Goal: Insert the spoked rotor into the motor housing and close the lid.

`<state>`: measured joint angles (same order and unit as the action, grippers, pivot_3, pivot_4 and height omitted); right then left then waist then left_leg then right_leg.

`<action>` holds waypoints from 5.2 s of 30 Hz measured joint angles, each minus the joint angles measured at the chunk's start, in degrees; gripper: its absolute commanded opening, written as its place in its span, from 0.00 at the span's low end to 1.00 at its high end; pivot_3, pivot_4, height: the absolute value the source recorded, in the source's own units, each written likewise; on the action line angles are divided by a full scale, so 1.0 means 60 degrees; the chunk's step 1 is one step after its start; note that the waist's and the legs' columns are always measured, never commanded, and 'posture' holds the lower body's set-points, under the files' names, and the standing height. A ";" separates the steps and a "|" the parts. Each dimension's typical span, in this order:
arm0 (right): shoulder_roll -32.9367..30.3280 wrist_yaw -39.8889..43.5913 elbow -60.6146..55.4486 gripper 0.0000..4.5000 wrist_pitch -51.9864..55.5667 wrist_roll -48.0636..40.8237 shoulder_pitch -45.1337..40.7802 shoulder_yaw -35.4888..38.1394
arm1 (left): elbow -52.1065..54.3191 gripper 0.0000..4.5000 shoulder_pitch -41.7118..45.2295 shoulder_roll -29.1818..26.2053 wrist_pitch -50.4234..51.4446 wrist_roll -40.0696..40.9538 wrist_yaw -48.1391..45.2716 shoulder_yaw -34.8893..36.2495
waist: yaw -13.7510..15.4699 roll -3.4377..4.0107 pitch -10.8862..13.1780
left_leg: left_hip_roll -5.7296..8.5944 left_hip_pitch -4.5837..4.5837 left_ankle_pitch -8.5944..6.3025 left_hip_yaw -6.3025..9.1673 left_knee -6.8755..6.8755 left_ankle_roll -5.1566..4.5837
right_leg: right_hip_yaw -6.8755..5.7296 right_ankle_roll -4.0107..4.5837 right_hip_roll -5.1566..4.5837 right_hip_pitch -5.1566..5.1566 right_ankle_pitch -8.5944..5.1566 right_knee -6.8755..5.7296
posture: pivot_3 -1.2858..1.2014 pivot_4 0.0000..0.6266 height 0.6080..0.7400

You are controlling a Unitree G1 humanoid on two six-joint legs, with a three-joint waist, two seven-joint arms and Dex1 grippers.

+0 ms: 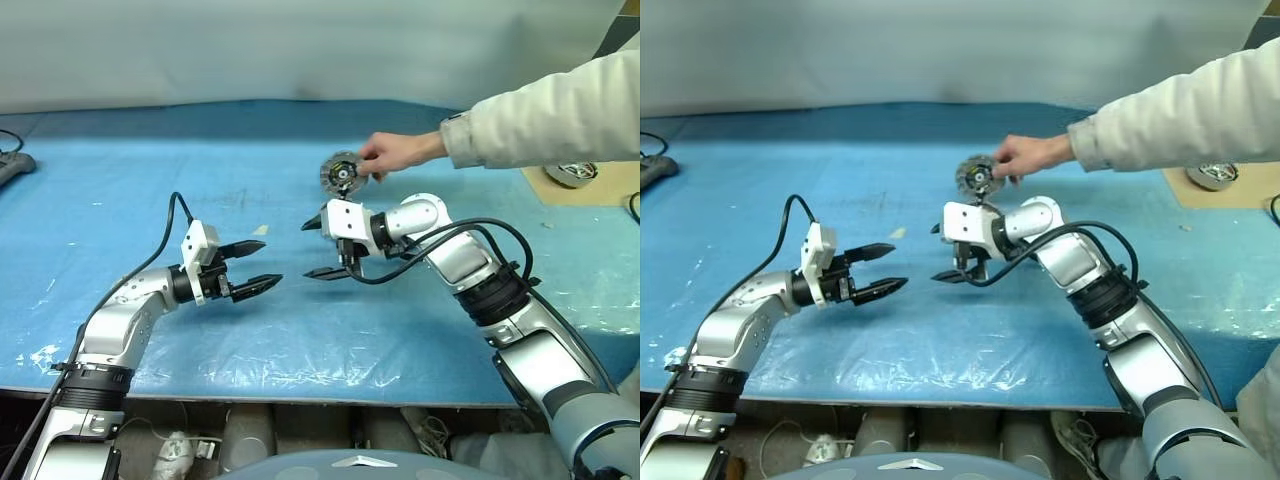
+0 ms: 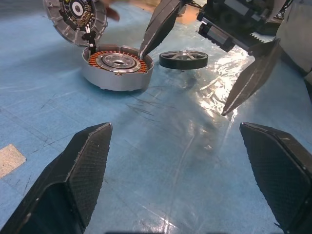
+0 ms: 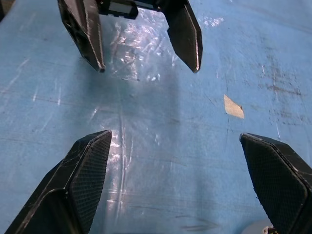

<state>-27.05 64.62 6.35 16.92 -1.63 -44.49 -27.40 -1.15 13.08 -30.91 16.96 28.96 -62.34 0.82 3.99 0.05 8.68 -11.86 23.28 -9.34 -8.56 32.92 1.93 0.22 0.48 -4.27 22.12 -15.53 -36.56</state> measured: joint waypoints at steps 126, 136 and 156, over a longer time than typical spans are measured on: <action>-0.0003 -0.3865 0.9235 0.84 0.1507 0.0218 -0.2993 0.4338 | -0.0163 1.00 0.0013 0.0797 -0.0430 -0.0692 0.0094 -0.0562 | 0.0044 0.0000 0.0021 | -0.0007 0.0115 0.0008 -0.0029 -0.0012 -0.0013 | -0.0008 0.0015 0.0003 0.0139 -0.0011 -0.0027 | 0.52 0.24 1.00; 0.0065 -0.2753 0.7882 0.84 0.0930 0.0602 -0.1695 0.3547 | -0.0083 1.00 -0.0119 0.0759 -0.0386 -0.0614 0.0070 -0.0549 | 0.0048 0.0000 0.0021 | -0.0010 0.0115 0.0008 -0.0026 0.0005 -0.0013 | -0.0009 0.0013 0.0005 0.0136 -0.0009 -0.0034 | 0.52 0.24 1.00; -0.0040 -0.2791 0.7781 0.15 0.1452 0.0555 -0.1621 0.3734 | -0.0431 1.00 -0.0085 0.0783 -0.0734 -0.0798 0.0017 -0.0564 | 0.0034 0.0000 0.0021 | -0.0014 0.0091 0.0001 -0.0025 0.0009 -0.0003 | -0.0007 0.0047 0.0005 0.0111 -0.0028 -0.0039 | 0.52 0.24 1.00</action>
<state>-27.29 47.87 53.03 25.63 1.70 -54.21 -4.99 -3.74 12.57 -26.21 12.56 24.17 -62.23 -2.56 4.19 0.05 8.80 -11.94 23.83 -9.34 -8.71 32.98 1.91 0.18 0.76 -4.24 22.79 -15.70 -36.80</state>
